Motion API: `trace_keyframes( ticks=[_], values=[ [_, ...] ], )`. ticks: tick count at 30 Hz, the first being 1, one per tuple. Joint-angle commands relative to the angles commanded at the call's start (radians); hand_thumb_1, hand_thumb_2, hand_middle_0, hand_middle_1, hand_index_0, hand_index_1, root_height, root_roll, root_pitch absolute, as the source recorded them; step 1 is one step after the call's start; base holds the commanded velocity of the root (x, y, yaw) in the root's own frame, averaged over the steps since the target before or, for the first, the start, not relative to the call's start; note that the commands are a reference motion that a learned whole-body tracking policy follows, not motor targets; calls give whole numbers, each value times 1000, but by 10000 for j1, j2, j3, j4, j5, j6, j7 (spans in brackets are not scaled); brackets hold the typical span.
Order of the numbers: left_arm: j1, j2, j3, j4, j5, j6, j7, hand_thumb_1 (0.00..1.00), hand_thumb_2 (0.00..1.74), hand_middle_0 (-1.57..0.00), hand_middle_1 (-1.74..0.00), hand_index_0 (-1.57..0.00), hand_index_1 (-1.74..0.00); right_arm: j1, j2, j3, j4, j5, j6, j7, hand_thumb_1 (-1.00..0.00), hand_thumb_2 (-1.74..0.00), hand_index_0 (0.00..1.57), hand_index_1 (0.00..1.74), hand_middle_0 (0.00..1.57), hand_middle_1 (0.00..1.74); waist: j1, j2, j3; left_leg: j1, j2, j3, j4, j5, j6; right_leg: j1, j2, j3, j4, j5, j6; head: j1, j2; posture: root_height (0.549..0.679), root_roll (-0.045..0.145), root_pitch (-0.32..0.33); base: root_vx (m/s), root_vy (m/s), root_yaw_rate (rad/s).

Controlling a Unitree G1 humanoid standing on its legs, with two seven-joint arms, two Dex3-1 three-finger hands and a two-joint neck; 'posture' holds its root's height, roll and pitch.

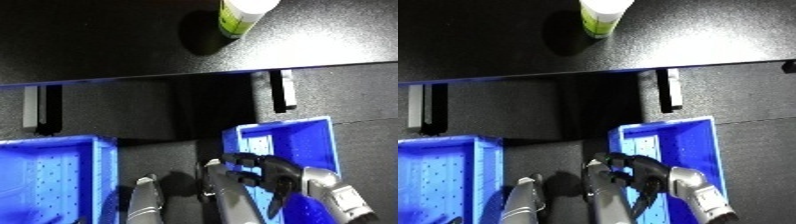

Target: Pick up the object and place it into the box

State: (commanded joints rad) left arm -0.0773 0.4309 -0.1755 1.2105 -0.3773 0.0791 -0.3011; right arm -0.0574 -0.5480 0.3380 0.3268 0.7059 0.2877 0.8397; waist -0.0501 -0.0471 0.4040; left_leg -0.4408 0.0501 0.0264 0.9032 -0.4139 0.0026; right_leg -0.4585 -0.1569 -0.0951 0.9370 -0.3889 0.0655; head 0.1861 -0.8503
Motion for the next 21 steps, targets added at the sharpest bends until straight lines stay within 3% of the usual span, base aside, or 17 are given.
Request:
trace_keyframes(
  ticks=[7,14,18,21],
  values=[
    [115,151,166,557,-59,-309,-188,0,0,0,0,0,0,239,-510,-1111,-2861,1957,-464,480,0,0,0,0,0,0,-182,-146,-159,-46,172,49,33,-31,-31,-58,-52,-52,54,-4,94,-298,845,612,23,-52,37,-15,-73],
    [208,124,270,847,-26,-512,-288,0,0,0,0,0,0,31,-644,-2161,-4438,3265,-1015,921,0,0,0,0,0,0,-303,-141,-223,-104,250,68,173,-114,-17,-98,-61,-35,120,-7,101,-292,1148,611,24,-50,50,1,-28],
    [240,63,231,975,-10,-580,-334,0,0,0,0,0,0,-276,-457,-2645,-5169,4445,-1712,532,0,0,0,0,0,0,-349,-84,-201,-74,239,63,229,-167,-11,-53,-47,-12,126,-40,81,-238,1361,612,26,-52,66,12,-4],
    [270,-7,232,1118,28,-667,-410,0,0,0,0,0,0,-564,-195,-3098,-5627,5219,-2619,-57,0,0,0,0,0,0,-390,-23,-210,-43,217,71,250,-208,-1,-5,-18,10,110,-62,71,-126,1443,613,29,-53,77,20,-14]
  ],
)
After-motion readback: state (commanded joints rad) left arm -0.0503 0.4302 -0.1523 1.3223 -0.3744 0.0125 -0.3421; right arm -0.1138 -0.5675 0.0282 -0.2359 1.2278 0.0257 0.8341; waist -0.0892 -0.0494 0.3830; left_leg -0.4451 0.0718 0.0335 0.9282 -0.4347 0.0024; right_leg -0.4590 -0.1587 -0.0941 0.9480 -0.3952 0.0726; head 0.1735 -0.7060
